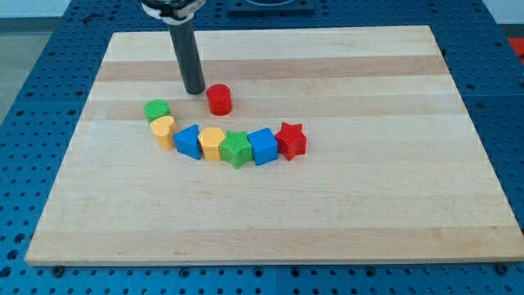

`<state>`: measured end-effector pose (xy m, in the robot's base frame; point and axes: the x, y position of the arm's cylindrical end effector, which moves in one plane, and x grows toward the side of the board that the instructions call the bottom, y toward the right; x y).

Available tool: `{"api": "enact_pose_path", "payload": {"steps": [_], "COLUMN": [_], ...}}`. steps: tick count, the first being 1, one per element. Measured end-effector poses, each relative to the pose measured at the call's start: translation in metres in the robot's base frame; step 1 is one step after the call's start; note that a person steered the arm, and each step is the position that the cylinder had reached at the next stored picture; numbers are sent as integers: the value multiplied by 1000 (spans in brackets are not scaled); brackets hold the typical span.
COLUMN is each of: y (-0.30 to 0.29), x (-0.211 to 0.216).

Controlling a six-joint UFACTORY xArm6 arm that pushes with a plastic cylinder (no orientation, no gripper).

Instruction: Push red circle towards right side

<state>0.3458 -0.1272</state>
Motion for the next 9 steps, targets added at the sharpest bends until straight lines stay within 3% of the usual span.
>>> {"api": "enact_pose_path", "payload": {"steps": [2, 5, 9], "y": [49, 39, 130], "x": [20, 38, 50]}}
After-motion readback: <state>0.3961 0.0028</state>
